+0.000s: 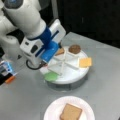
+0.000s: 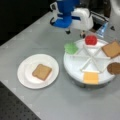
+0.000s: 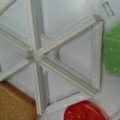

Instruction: Ingredient selection for cheeseburger or sandwich

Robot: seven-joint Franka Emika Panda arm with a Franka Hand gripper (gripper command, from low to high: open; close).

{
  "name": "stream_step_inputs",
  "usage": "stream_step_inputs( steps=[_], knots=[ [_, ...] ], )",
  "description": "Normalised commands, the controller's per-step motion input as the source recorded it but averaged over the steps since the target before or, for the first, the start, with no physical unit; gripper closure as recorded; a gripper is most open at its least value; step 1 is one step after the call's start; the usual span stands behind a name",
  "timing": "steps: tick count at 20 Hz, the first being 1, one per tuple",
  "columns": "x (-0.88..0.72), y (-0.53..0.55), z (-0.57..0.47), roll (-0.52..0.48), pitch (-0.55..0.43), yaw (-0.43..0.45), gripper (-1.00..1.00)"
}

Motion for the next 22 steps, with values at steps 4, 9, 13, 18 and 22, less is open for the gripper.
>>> stream_step_inputs(
  steps=[4,9,13,18,22],
  knots=[
    [0.32,-0.66,0.13,0.495,0.227,0.120,-1.00],
    [0.26,-0.53,0.12,0.514,0.205,0.076,-1.00],
    [0.22,-0.36,0.06,0.585,0.189,0.040,-1.00],
    [0.23,-0.32,-0.03,0.547,0.118,0.063,-1.00],
    [0.20,-0.31,-0.11,0.565,0.059,0.066,-1.00]
  ],
)
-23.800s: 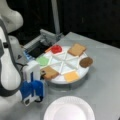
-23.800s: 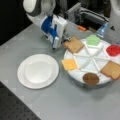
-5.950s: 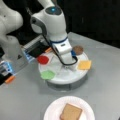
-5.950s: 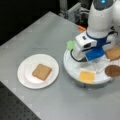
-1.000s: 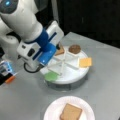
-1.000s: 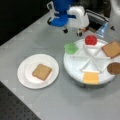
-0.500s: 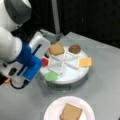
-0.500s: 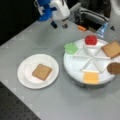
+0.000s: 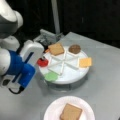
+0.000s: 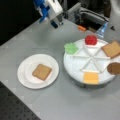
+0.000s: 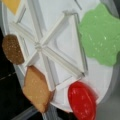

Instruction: Ingredient selection for cheeseburger or sandwich

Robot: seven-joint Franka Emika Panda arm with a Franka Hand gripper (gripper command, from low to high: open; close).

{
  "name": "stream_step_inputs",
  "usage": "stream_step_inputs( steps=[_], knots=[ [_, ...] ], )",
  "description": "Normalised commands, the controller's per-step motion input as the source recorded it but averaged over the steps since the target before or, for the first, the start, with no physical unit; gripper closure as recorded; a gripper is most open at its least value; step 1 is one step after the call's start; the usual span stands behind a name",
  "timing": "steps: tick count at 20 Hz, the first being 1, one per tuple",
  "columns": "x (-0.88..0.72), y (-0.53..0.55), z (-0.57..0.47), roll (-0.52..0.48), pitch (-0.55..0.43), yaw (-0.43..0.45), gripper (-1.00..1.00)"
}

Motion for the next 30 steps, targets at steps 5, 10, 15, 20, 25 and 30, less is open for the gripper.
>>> stream_step_inputs(
  steps=[5,10,15,20,25,30],
  knots=[
    [0.17,-0.34,-0.23,0.582,-0.023,0.113,-1.00],
    [0.20,-0.34,-0.24,0.493,-0.110,0.172,-1.00],
    [0.24,-0.34,-0.18,0.512,-0.168,0.232,-1.00],
    [0.25,-0.31,-0.19,0.484,-0.120,0.226,-1.00],
    [0.30,-0.24,-0.21,0.421,-0.127,0.204,-1.00],
    [0.33,-0.15,-0.20,0.328,-0.132,0.162,-1.00]
  ],
)
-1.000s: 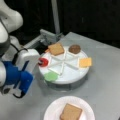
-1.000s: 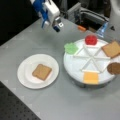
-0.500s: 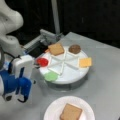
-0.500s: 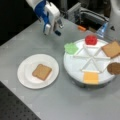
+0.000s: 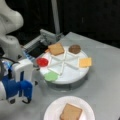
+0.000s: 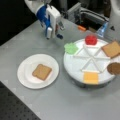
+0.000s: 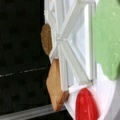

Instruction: Ingredient selection for cheeseburger or sandwich

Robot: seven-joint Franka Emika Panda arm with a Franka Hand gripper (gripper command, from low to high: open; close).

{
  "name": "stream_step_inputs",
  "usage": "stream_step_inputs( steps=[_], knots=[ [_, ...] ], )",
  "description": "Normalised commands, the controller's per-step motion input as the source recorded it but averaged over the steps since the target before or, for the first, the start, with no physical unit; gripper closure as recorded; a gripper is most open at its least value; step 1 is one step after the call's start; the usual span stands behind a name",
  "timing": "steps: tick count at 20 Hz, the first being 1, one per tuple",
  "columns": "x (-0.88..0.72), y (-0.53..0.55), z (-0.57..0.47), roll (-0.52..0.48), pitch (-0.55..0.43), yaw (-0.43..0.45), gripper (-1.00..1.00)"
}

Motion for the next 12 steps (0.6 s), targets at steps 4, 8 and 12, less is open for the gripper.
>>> stream_step_inputs(
  steps=[4,8,12],
  knots=[
    [0.30,-0.09,-0.15,0.274,-0.115,0.141,-1.00],
    [0.26,-0.04,-0.17,0.257,-0.126,0.118,-1.00],
    [0.23,-0.04,-0.19,0.259,-0.146,0.077,-1.00]
  ],
)
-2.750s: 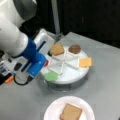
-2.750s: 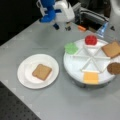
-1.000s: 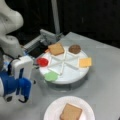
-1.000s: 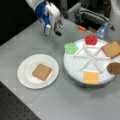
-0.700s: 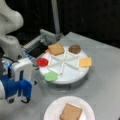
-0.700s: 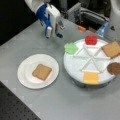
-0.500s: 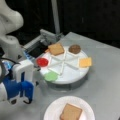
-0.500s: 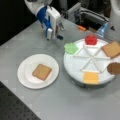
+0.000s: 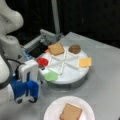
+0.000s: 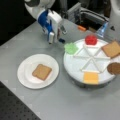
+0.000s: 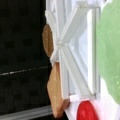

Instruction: Ingredient selection for cheeseburger or sandwich

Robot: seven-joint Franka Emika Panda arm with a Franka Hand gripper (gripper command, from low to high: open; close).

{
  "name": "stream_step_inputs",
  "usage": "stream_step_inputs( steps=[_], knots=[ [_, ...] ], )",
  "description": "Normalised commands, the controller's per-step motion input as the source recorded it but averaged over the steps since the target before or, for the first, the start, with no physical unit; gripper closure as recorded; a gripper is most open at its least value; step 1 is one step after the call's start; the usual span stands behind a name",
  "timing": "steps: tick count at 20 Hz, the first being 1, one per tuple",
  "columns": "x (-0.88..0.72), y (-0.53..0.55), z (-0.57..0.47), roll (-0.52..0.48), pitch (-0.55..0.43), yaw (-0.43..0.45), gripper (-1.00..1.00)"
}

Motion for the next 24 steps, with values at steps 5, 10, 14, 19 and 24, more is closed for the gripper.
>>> stream_step_inputs(
  steps=[5,10,14,19,24],
  knots=[
    [0.19,-0.10,-0.23,0.256,-0.162,0.047,-1.00],
    [0.16,-0.16,-0.25,0.246,-0.164,0.026,-1.00],
    [0.16,-0.13,-0.24,0.240,-0.179,0.015,-1.00],
    [0.18,-0.07,-0.18,0.234,-0.176,-0.006,-1.00],
    [0.15,-0.03,-0.12,0.217,-0.158,-0.011,-1.00]
  ],
)
